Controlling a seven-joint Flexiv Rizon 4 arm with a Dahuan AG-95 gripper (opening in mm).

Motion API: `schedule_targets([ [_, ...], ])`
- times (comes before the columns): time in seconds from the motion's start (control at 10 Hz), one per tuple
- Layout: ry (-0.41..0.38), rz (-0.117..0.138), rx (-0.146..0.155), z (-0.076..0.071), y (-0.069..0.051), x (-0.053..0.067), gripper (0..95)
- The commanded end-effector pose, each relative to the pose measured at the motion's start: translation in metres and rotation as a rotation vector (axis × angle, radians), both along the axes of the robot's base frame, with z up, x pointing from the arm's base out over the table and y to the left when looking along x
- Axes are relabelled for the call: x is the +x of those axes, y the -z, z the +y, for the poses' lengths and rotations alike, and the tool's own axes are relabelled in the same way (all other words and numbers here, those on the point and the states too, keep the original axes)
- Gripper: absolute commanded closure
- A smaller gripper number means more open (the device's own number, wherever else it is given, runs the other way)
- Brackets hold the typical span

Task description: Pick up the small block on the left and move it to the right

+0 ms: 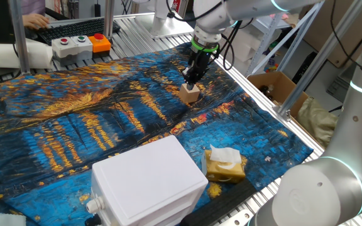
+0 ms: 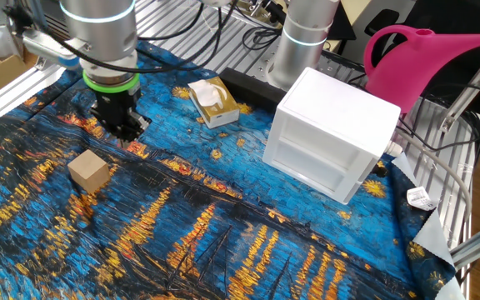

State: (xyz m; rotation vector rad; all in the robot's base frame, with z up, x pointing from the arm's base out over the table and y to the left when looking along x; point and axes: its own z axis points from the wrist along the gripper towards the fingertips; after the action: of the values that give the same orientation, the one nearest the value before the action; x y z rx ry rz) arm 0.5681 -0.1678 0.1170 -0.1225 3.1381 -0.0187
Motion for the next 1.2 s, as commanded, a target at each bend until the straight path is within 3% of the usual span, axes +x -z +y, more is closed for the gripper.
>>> schedule_targets([
  [0.1, 0.083, 0.007, 0.016, -0.0003, 0.0006, 0.0021, 95.0],
  [1.2, 0.189, 0.000, 0.019, -0.0003, 0.0006, 0.0021, 95.0],
])
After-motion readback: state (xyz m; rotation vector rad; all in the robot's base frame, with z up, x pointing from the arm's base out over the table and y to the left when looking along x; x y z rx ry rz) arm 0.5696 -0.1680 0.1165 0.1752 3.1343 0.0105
